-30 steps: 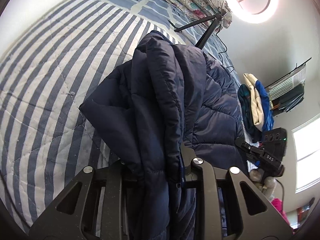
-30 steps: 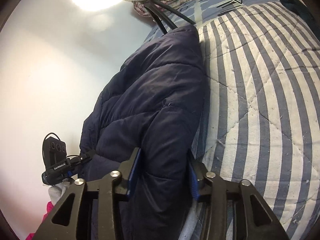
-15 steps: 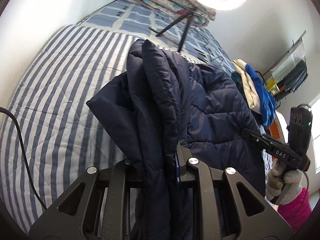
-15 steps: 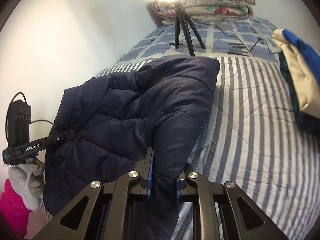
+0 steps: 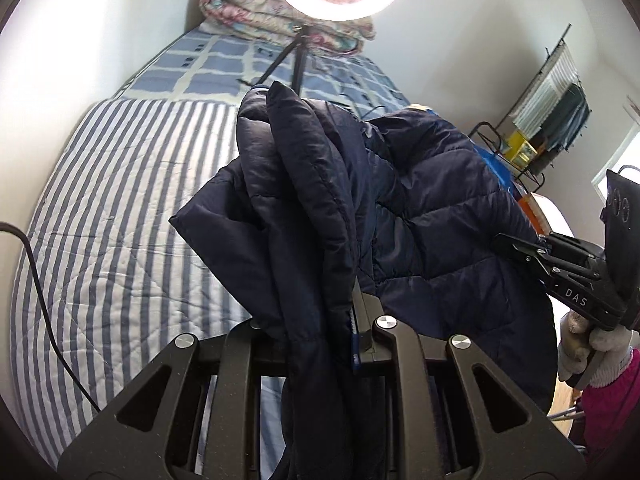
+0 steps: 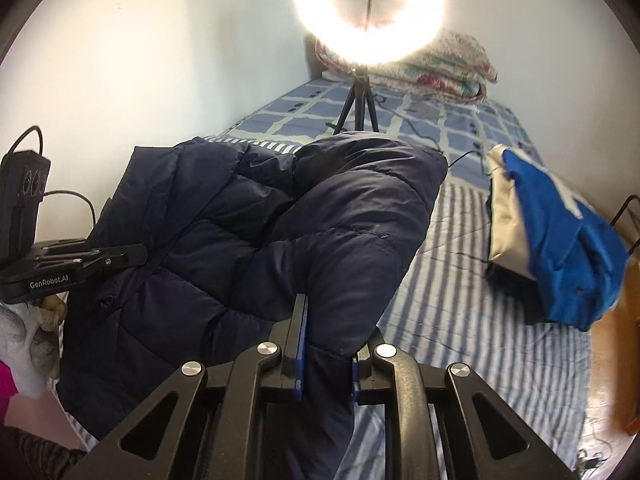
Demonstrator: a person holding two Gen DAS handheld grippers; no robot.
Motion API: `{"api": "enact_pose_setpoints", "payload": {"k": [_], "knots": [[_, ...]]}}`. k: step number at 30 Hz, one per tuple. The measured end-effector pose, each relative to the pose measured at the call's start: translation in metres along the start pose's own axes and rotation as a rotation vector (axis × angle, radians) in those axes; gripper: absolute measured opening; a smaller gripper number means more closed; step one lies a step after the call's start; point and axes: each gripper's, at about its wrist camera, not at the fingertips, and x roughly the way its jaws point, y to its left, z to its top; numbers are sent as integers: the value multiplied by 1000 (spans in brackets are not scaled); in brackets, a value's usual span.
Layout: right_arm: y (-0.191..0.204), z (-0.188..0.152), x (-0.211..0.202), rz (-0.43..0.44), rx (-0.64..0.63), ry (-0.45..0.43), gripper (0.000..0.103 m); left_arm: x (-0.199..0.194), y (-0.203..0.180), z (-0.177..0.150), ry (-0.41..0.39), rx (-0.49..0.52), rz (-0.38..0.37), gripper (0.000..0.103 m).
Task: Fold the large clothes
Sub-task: 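Carry the folded jacket with both tools toward the pile on the mattress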
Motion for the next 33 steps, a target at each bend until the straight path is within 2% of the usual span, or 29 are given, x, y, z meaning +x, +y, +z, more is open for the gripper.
{"api": "enact_pose_setpoints", "payload": {"k": [3, 4, 15, 22, 28, 33], "knots": [[-10, -7, -18, -16, -2, -11, 14, -4, -22, 1, -16, 20, 13, 17], [-14, -5, -21, -21, 0, -13, 14, -4, -29, 1, -31, 15, 44, 17], [-95, -15, -72, -156, 17, -46, 14, 28, -121, 31, -36, 129, -7, 17], [-163, -15, -80, -246, 44, -50, 14, 75, -175, 68, -32, 190, -43, 17], [-217, 5, -79, -336, 47, -70, 14, 114, -209, 105, -69, 253, -72, 17], [-254, 26, -68, -380, 62, -101, 13, 143, -220, 142, -86, 307, -70, 17]]}}
